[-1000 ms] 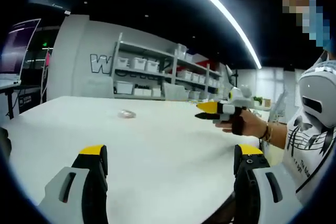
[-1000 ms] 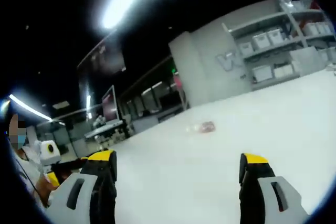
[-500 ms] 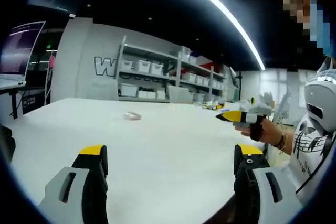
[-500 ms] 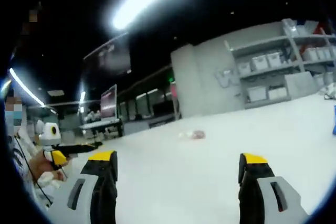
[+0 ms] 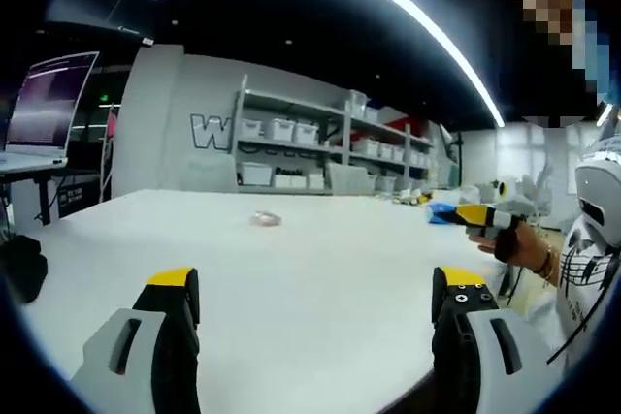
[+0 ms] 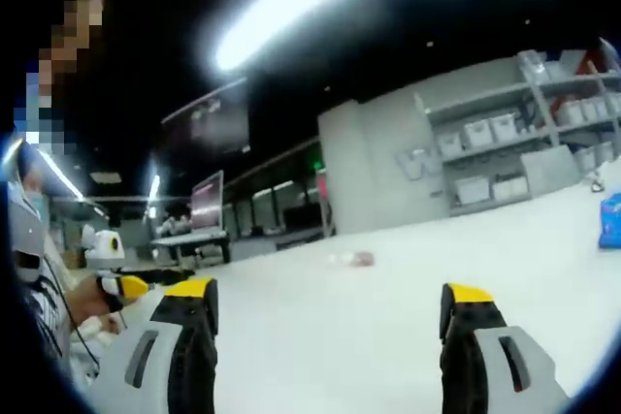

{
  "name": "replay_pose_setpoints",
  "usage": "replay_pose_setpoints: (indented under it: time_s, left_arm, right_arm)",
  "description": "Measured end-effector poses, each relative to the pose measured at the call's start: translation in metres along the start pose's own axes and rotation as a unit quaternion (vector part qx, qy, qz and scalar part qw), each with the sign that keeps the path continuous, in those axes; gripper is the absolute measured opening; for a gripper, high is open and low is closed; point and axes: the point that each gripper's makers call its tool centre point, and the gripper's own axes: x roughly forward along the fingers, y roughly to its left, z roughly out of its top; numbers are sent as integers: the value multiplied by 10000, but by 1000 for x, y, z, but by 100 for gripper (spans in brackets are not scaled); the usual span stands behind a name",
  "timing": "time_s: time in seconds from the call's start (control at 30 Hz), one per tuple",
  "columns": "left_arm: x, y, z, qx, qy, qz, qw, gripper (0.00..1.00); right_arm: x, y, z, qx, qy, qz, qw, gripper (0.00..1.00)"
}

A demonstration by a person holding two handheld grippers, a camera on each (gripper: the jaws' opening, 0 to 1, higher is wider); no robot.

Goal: Open the resealable bag by pulling the two sides of the seal apart until the entire bag opening is separated and visibly accessible.

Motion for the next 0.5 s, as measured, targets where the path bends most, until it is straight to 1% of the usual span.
replay_pose_setpoints:
  time_s: [0.17,0.27,0.33,0.4,0.5]
  left_arm:
    - [1,5,1,23,-65,95,9999,98]
    - [0,7,4,50,-170,150,9997,98]
    - [-1,8,7,67,-188,187,9996,98]
    - [-3,6,10,144,-235,198,9994,98]
    - [-3,6,9,268,-215,220,9992,98]
  right_arm:
    - [-4,0,-3,4,-51,-10,10000,96]
    - [-6,0,1,-40,-149,-34,9999,94]
    - [-6,2,2,-30,-157,-5,9999,94]
    - [-7,3,1,-25,-150,17,9999,94]
    - [-9,5,0,-57,-148,31,9999,94]
